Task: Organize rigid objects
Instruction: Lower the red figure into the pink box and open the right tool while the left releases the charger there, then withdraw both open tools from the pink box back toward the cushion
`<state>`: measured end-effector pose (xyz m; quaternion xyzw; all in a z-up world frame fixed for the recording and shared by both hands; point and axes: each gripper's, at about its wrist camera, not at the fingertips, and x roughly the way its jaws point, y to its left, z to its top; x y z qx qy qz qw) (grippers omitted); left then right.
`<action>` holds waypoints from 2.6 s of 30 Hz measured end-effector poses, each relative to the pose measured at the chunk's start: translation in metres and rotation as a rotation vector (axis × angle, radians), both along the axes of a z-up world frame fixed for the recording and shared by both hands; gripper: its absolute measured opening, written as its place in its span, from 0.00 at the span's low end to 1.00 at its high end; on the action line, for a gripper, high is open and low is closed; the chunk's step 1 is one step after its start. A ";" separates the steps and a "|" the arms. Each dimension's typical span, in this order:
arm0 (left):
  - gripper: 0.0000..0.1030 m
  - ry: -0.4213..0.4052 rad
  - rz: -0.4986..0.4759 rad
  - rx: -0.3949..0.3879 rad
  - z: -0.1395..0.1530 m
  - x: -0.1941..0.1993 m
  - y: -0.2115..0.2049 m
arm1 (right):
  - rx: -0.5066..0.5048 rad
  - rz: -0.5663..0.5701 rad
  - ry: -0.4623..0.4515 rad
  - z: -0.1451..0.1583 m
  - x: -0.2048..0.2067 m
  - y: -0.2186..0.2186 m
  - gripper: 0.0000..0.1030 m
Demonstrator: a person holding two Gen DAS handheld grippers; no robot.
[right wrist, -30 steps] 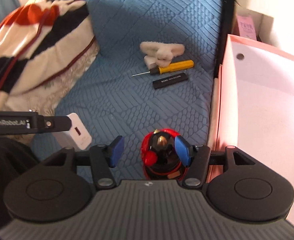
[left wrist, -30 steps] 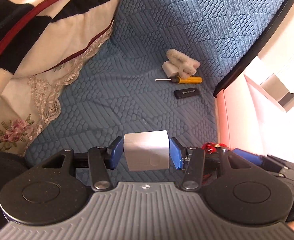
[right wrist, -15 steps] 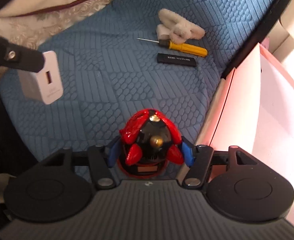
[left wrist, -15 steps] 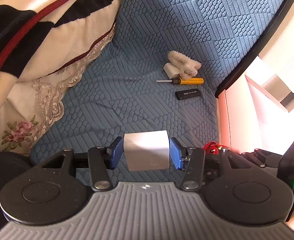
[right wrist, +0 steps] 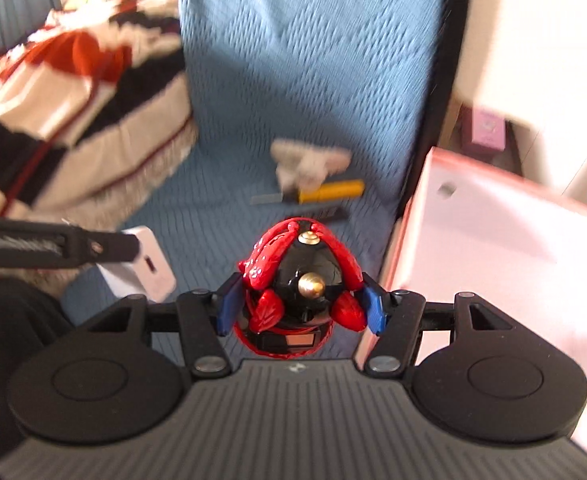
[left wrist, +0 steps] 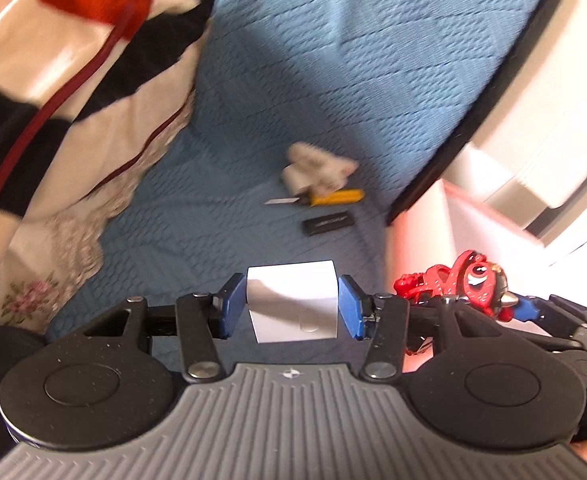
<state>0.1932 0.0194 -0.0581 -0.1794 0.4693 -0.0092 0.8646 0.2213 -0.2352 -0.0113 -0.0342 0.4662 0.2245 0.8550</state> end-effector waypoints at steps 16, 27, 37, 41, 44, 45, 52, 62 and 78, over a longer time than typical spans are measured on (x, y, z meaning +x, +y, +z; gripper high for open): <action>0.55 -0.108 -0.205 -0.048 0.059 0.044 -0.137 | 0.034 -0.208 -0.138 0.069 0.018 -0.115 0.61; 0.55 -0.035 -0.283 -0.060 0.007 0.046 -0.215 | 0.010 -0.320 -0.034 0.003 0.009 -0.184 0.61; 0.55 0.062 -0.337 -0.003 -0.052 0.041 -0.256 | -0.016 -0.340 0.086 -0.060 0.000 -0.206 0.61; 0.55 0.099 -0.339 0.017 -0.068 0.045 -0.258 | -0.016 -0.340 0.134 -0.082 -0.002 -0.208 0.61; 0.55 0.101 -0.337 0.017 -0.071 0.048 -0.257 | -0.016 -0.333 0.159 -0.093 -0.004 -0.207 0.62; 0.55 0.095 -0.336 0.022 -0.070 0.048 -0.257 | -0.011 -0.332 0.167 -0.096 -0.006 -0.208 0.62; 0.56 0.066 -0.342 0.036 -0.054 0.047 -0.251 | 0.024 -0.365 0.192 -0.097 -0.007 -0.210 0.62; 0.56 -0.087 -0.341 0.054 0.009 0.026 -0.218 | 0.066 -0.380 0.048 -0.035 0.002 -0.196 0.63; 0.59 -0.295 -0.219 0.039 0.083 -0.013 -0.107 | 0.122 -0.373 -0.168 0.062 -0.012 -0.140 0.63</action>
